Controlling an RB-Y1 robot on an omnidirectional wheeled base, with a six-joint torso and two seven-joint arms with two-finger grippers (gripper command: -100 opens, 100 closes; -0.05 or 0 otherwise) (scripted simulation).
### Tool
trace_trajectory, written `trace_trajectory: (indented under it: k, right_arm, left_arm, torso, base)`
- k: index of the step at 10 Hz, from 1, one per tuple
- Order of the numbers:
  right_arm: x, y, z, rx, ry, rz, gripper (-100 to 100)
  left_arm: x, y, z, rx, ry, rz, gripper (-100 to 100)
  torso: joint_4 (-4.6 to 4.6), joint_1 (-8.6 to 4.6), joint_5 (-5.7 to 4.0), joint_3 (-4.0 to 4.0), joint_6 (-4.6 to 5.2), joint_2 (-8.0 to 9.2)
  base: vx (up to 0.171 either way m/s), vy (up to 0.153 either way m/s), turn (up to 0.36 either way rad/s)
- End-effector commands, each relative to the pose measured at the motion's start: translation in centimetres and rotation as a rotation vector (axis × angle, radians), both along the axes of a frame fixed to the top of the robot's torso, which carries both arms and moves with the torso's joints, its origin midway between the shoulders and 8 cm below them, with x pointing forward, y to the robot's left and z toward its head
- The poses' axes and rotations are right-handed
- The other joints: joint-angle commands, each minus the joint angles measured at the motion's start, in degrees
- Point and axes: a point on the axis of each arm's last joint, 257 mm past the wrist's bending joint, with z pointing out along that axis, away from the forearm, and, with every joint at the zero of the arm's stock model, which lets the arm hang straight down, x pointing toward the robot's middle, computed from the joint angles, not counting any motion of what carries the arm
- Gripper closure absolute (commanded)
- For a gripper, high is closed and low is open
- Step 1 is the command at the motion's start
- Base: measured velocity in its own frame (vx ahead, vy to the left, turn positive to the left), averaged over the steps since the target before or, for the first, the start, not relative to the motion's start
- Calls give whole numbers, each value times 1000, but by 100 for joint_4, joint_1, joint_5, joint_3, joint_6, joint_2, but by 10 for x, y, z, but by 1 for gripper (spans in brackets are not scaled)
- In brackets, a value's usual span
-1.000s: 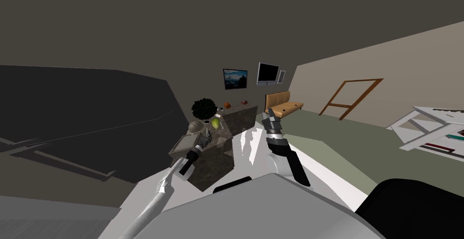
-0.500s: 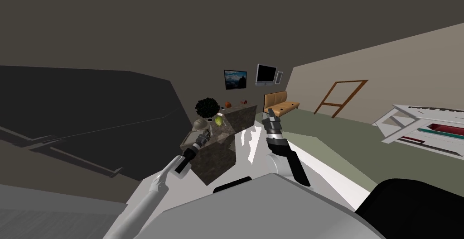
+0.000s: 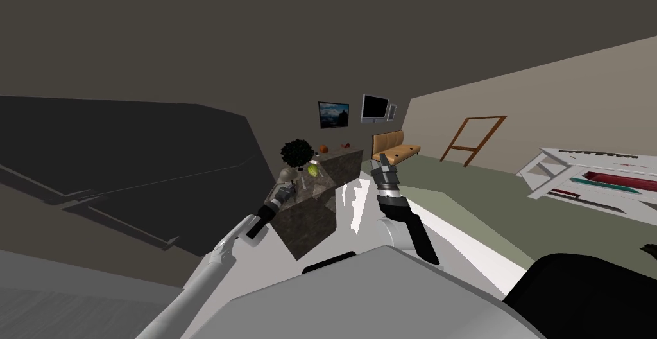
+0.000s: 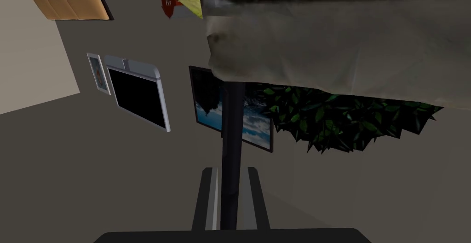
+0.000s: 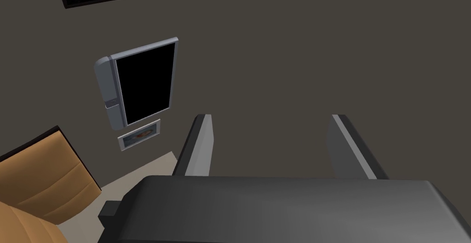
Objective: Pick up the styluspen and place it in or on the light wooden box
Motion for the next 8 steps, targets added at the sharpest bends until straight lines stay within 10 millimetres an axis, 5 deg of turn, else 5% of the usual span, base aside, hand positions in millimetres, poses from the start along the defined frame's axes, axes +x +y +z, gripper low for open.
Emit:
trace_trajectory:
  k: [1,8]
  right_arm:
    - [0,0,0,0,0,0,0]
    - [0,0,0,0,0,0,0]
  left_arm:
    - [6,5,3,-7,10,15,100]
    - [37,31,31,-25,32,87,100]
  torso:
    - [0,0,0,0,0,0]
    - [-20,42,14,-21,-21,-22]
  base:
    - [-25,60,-36]
    - [-28,70,-28]
